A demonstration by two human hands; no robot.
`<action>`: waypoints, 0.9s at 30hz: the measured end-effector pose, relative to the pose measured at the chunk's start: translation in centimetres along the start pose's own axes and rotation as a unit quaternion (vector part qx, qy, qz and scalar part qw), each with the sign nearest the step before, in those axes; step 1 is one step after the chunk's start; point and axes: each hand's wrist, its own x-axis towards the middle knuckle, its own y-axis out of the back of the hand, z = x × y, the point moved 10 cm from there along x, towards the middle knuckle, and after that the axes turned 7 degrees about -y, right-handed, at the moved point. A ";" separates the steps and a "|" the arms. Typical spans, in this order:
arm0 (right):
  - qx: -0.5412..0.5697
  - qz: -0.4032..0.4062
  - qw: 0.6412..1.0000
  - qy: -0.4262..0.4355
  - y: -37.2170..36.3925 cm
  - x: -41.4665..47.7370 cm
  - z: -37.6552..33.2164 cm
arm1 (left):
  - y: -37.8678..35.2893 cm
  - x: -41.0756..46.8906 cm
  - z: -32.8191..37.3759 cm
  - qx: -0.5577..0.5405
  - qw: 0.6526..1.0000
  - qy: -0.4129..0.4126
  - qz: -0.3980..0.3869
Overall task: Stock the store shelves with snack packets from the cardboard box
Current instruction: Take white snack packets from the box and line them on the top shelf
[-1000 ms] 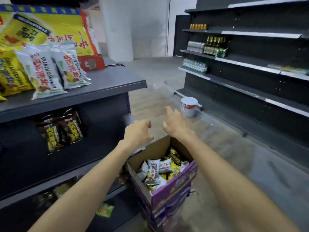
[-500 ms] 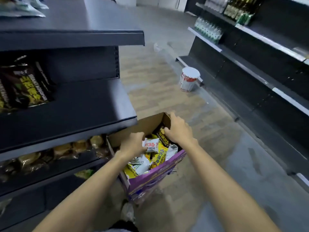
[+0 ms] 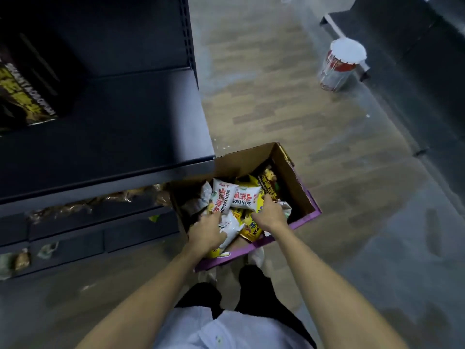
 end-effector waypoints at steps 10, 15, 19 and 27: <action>0.146 -0.110 0.976 -0.117 -5.7 9.3 -0.3 | -1.0 2.2 -1.9 -0.010 0.995 0.101 -0.008; 0.229 -0.119 0.943 -0.211 -8.9 11.9 -0.8 | -1.8 2.3 -3.4 -0.020 0.990 0.138 -0.008; 0.321 -0.063 0.900 -0.287 -9.8 12.6 -0.6 | -1.7 2.7 -3.5 -0.022 0.990 0.141 -0.006; 0.291 -0.078 0.924 -0.237 -10.0 15.6 -0.4 | -1.6 4.6 -3.8 -0.014 0.990 0.139 -0.006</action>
